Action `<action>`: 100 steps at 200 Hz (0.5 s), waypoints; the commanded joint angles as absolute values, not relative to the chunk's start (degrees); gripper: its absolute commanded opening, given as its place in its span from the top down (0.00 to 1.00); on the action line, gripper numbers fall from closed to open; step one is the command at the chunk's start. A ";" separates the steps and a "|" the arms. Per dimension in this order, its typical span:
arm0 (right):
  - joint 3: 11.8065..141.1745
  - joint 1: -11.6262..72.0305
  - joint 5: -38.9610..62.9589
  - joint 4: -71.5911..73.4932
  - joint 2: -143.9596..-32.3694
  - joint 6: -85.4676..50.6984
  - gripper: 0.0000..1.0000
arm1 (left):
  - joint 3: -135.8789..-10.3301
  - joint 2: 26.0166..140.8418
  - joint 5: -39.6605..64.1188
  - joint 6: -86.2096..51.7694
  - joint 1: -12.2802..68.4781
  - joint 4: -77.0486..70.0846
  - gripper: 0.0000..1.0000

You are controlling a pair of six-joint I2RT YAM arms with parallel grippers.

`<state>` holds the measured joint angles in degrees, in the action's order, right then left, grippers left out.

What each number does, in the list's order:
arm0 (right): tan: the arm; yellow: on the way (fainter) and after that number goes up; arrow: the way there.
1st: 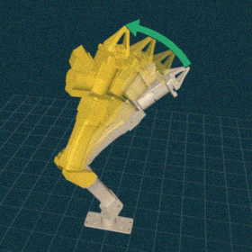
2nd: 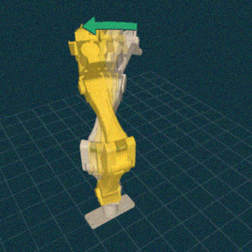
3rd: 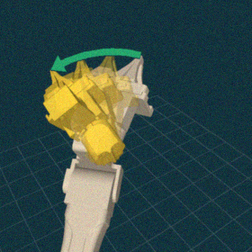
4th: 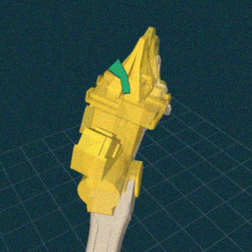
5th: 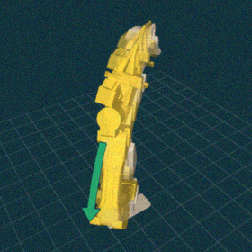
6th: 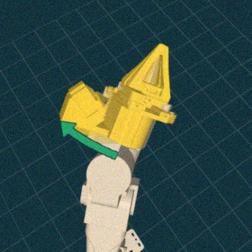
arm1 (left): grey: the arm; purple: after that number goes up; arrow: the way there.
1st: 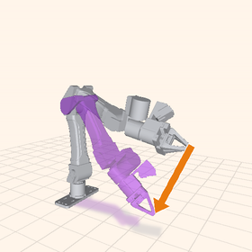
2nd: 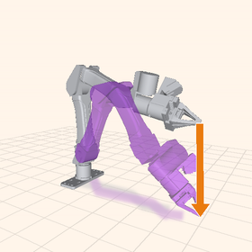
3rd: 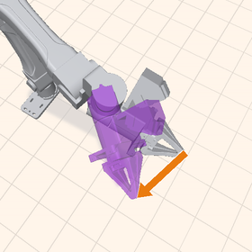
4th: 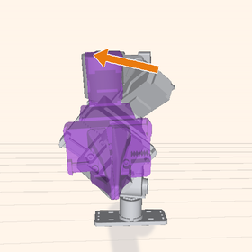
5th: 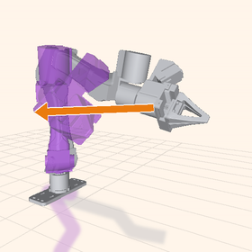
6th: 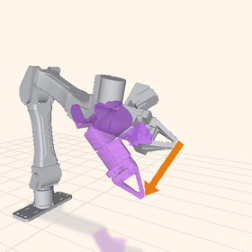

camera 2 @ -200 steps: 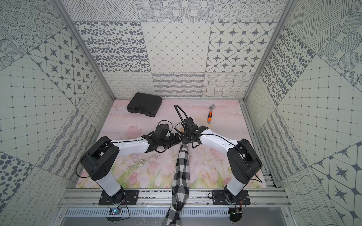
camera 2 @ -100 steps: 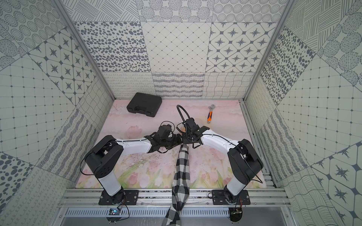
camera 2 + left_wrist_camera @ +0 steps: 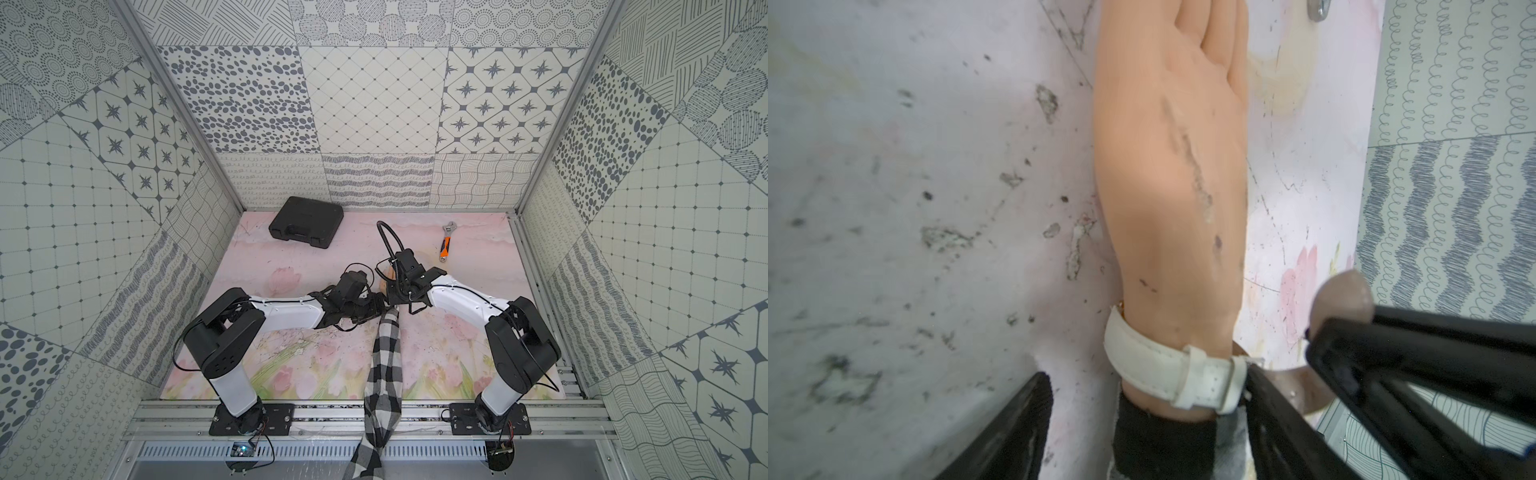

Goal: Take off the watch
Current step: Untie the watch from the hand.

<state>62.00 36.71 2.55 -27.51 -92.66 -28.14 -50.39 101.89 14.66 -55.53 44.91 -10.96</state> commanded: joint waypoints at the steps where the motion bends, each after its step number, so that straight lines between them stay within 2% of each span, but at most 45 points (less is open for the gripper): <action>1: 60.68 35.31 3.54 -24.86 -88.82 -29.17 1.00 | -50.29 103.31 11.54 -53.58 45.25 -1.66 0.29; 57: 50.90 31.75 5.54 -21.11 -83.72 -32.24 1.00 | -48.23 102.92 10.33 -53.96 45.22 -1.57 0.30; 68: 49.66 31.50 6.77 -19.56 -83.23 -33.39 0.69 | -48.00 102.90 10.40 -54.10 45.17 -1.82 0.30; 77: 48.33 31.15 7.23 -18.10 -82.34 -34.91 0.53 | -47.90 102.75 10.41 -54.19 45.15 -2.00 0.30; 86: 46.89 30.33 8.19 -16.29 -81.31 -36.62 0.45 | -47.87 102.50 10.32 -54.14 45.17 -1.97 0.30; 100: 44.42 28.44 10.88 -13.03 -79.28 -39.32 0.42 | -47.98 101.76 9.90 -53.89 45.17 -1.48 0.30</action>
